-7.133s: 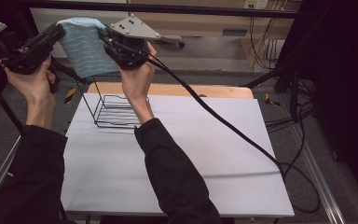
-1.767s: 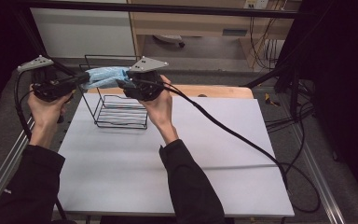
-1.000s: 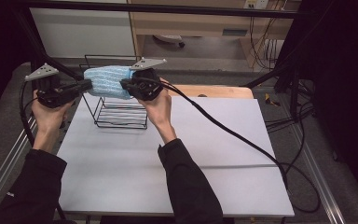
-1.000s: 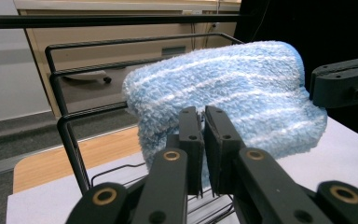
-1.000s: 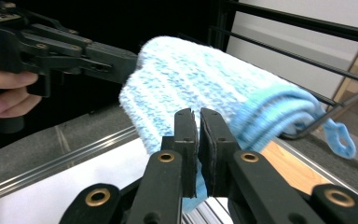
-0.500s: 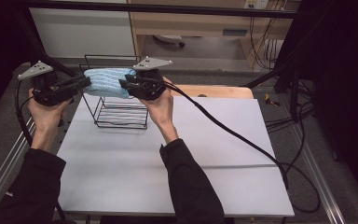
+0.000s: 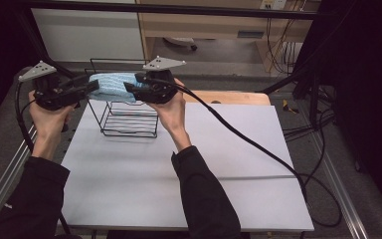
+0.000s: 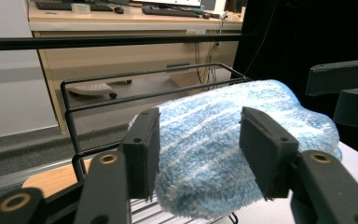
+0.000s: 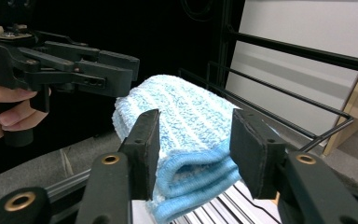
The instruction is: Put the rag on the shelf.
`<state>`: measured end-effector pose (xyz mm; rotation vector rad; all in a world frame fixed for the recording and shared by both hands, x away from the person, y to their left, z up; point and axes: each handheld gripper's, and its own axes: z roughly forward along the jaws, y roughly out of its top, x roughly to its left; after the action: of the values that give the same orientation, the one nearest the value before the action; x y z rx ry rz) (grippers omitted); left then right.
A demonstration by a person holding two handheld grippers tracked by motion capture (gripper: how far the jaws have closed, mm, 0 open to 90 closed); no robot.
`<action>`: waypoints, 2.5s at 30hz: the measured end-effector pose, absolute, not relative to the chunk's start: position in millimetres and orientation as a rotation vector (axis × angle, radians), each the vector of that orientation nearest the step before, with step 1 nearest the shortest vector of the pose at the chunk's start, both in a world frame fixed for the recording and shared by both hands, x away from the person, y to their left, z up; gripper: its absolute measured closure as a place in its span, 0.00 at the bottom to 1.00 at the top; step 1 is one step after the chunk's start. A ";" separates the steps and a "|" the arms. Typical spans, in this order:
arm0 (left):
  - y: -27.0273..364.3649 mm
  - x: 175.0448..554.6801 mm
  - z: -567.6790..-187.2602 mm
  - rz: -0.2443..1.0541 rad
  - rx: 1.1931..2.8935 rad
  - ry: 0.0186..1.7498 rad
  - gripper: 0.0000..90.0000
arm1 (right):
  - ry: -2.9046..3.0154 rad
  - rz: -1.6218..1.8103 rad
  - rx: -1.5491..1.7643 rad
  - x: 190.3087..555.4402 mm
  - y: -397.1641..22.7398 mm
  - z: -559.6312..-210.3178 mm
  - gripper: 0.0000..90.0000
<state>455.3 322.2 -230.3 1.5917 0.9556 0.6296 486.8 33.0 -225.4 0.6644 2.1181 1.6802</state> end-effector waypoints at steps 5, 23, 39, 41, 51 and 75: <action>321.1 454.6 -226.0 0.638 1.589 0.948 0.49 | 2.106 1.678 0.667 487.1 31.6 -223.7 0.54; 296.4 462.9 -256.8 0.583 1.734 0.963 0.97 | 2.264 1.573 0.698 495.5 43.9 -247.4 1.00; 287.5 474.7 -268.2 0.625 1.750 0.995 0.99 | 2.245 1.501 0.796 508.6 49.8 -267.7 1.00; 289.3 470.1 -265.2 0.626 1.743 0.978 0.99 | 2.242 1.509 0.769 505.6 48.7 -265.4 1.00; 297.0 451.6 -239.2 0.622 1.690 0.919 0.87 | 2.195 1.598 0.672 488.9 37.5 -244.2 0.81; 311.3 426.9 -241.3 0.600 1.715 0.919 0.34 | 2.209 1.633 0.655 468.6 11.8 -223.8 0.23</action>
<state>426.9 311.3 -241.3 1.7155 0.9194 0.6001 468.6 11.8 -223.8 0.6552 2.2090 1.6329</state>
